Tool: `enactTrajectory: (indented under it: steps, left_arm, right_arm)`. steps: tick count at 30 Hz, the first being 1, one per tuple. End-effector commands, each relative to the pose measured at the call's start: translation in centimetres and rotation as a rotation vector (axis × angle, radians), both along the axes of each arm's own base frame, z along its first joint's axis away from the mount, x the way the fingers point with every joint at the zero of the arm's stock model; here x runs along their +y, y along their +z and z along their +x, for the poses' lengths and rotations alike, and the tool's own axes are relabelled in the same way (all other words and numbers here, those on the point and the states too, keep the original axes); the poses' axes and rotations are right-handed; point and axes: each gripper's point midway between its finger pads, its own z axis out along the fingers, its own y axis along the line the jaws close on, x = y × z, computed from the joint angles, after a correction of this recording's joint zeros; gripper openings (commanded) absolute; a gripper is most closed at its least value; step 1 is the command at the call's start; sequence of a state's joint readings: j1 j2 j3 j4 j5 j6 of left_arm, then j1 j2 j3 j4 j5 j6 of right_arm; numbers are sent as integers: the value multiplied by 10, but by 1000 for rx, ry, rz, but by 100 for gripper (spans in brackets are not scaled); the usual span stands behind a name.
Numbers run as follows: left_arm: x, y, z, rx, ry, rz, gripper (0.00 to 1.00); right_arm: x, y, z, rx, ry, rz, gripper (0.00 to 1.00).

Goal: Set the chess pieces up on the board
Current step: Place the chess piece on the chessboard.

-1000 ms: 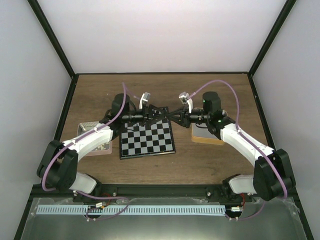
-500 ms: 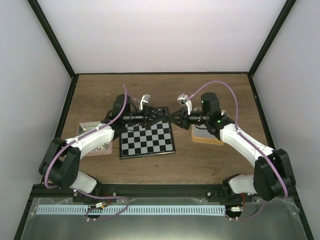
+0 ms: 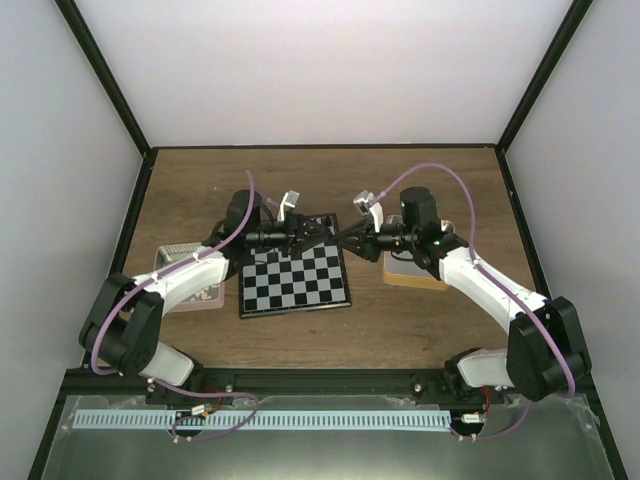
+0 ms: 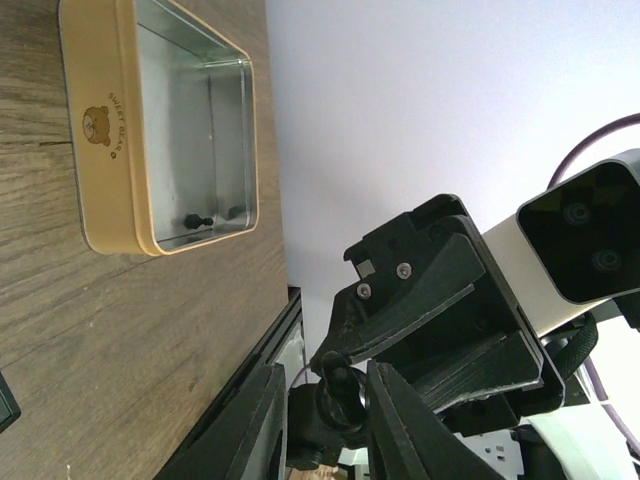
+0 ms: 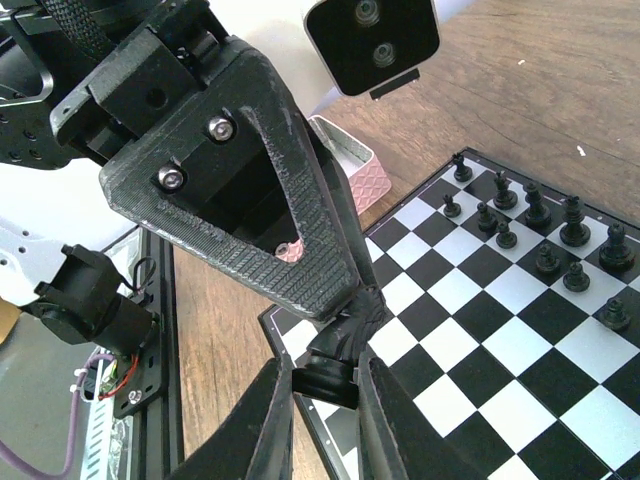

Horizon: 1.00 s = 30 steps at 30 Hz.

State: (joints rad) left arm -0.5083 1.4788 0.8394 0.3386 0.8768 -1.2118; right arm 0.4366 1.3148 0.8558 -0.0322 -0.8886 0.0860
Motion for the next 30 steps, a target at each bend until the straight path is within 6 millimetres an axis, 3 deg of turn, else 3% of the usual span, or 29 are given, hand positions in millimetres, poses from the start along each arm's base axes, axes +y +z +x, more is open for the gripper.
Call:
enactTrajectory:
  steps: [1,8,16,18,23,27,30]
  left_arm:
    - [-2,-4,1,3,-21,10,27]
    - [-6,0,0,1,-38,-4,27]
    - [-8,-1,-3,5,-50,-13,5]
    - [-8,-2,-4,3,-48,-8,4]
    - [1,-13,2,-29,9,66,4]
    - [21,-28,14,-91,110,211,4]
    - [47,-44,27,-170,203,402,4]
  right_arm:
    - [8,22,0,-67,37,28,9]
    - [10,19,-3,-57,63,28,9]
    - [11,14,1,-45,43,11,12]
    - [10,15,2,-43,35,10,20]
    - [8,18,5,-30,-3,6,55]
    - [0,17,12,-37,-90,-4,73]
    - [-10,13,19,-49,-190,-12,80]
